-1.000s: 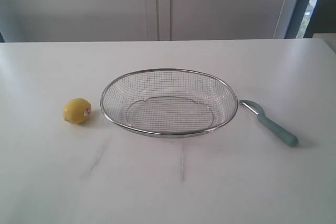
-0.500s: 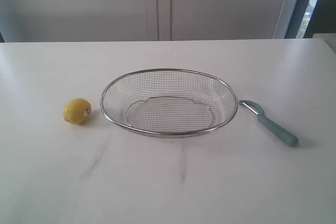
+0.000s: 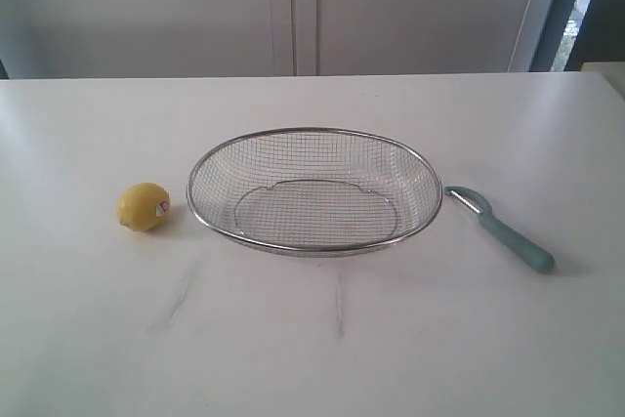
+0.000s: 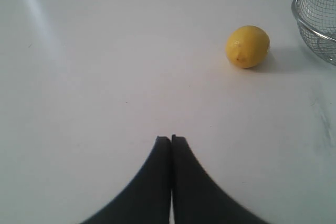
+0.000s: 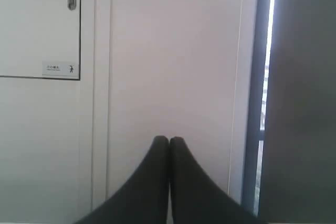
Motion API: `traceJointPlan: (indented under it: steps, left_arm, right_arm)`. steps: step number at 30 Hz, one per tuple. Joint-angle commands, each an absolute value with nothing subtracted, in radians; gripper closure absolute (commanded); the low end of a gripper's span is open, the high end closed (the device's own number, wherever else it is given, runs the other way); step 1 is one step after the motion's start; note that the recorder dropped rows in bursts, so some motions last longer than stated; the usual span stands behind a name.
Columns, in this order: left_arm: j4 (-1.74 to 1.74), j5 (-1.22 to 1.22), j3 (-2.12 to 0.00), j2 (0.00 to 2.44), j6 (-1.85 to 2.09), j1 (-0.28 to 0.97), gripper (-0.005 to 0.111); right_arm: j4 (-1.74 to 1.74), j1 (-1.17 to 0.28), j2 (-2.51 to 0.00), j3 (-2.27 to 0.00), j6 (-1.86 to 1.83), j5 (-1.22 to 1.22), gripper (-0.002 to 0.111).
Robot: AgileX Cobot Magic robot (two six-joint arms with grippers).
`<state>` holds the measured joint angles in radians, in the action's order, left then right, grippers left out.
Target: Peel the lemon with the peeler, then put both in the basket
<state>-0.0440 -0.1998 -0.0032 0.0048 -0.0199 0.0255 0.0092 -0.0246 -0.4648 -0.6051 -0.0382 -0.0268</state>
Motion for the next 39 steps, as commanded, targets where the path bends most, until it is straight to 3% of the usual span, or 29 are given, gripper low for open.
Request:
traceJointPlan:
  steps: [1,21,39]
  left_arm:
    - [-0.054,-0.204,0.000,0.000,-0.023,0.024,0.107]
    - [-0.054,-0.204,0.000,0.000,-0.023,0.024,0.107]
    - [-0.054,-0.204,0.000,0.000,-0.023,0.024,0.107]
  right_arm:
    - [0.009,-0.030,-0.498,-0.658,-0.047,0.065,0.108]
    - [0.011,-0.030,-0.759,-0.901,-0.041,0.535,0.108]
    - [0.015,-0.030,-0.983,-0.968,-0.022,0.584,0.108]
